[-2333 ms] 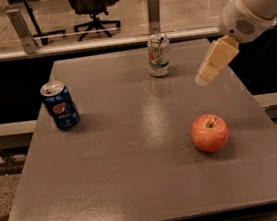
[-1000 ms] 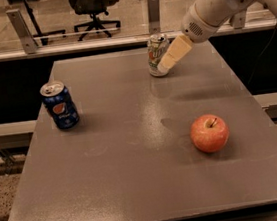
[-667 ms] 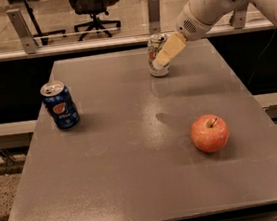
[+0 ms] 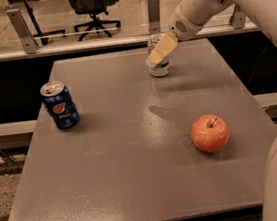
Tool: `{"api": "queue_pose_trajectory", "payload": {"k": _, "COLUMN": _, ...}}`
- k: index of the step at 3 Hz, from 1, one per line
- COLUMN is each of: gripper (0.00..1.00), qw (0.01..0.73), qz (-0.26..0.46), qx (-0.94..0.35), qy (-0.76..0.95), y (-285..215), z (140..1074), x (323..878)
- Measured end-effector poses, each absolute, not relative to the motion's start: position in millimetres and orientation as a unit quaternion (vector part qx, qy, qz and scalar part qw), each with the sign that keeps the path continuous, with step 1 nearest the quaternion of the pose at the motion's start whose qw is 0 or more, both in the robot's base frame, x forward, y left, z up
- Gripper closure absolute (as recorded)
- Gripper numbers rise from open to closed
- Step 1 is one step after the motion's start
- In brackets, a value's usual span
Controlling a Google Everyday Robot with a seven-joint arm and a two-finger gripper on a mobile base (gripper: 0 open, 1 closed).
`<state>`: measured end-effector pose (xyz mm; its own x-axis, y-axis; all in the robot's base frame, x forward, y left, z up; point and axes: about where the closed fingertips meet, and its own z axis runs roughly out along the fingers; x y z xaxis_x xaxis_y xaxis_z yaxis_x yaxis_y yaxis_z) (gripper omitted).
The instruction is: Move 7up can near apple
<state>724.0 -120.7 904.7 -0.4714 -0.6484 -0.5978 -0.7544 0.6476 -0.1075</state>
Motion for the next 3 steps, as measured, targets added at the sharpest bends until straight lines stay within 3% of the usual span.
{"api": "queue_pose_trajectory", "payload": {"k": 1, "gripper": 0.16, "qw": 0.308, "qz": 0.09, "qx": -0.412, "qy": 0.853, "y": -117.2, "z": 904.7, "x": 728.7}}
{"api": "queue_pose_trajectory", "payload": {"k": 3, "gripper": 0.63, "qw": 0.311, "qz": 0.102, "qx": -0.42, "qy": 0.847, "y": -110.9, "z": 901.6, "x": 733.2}}
